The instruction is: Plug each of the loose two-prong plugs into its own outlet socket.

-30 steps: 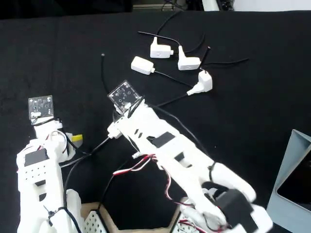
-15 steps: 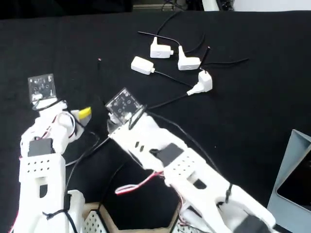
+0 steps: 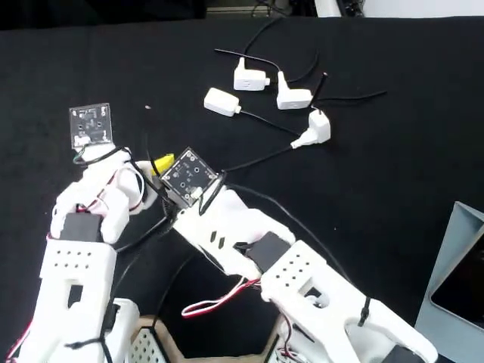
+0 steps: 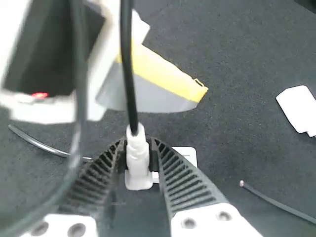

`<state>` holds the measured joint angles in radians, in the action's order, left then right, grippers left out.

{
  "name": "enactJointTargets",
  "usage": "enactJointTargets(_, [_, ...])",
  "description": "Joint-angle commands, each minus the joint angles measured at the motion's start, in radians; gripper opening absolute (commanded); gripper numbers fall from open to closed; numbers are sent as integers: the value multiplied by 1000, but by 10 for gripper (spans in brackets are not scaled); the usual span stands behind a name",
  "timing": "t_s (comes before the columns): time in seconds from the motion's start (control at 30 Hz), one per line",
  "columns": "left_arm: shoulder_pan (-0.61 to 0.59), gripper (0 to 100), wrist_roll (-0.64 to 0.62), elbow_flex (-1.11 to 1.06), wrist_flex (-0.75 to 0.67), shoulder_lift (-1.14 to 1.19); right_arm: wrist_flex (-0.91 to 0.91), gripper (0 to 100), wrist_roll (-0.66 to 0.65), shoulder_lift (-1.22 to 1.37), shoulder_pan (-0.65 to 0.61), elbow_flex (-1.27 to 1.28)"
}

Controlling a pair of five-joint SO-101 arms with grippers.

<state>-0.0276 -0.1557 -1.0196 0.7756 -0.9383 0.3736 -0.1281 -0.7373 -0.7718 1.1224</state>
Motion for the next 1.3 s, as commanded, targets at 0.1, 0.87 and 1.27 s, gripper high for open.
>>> enactJointTargets(0.1, [107, 317, 0, 35, 144, -258, 2, 11, 5, -33, 55, -5])
enactJointTargets(0.87, [-275, 317, 2, -325, 8, -420, -8, 11, 5, 441, 141, -272])
enactJointTargets(1.27, [-275, 317, 2, -357, -6, -420, -166, 11, -5, 595, 158, -300])
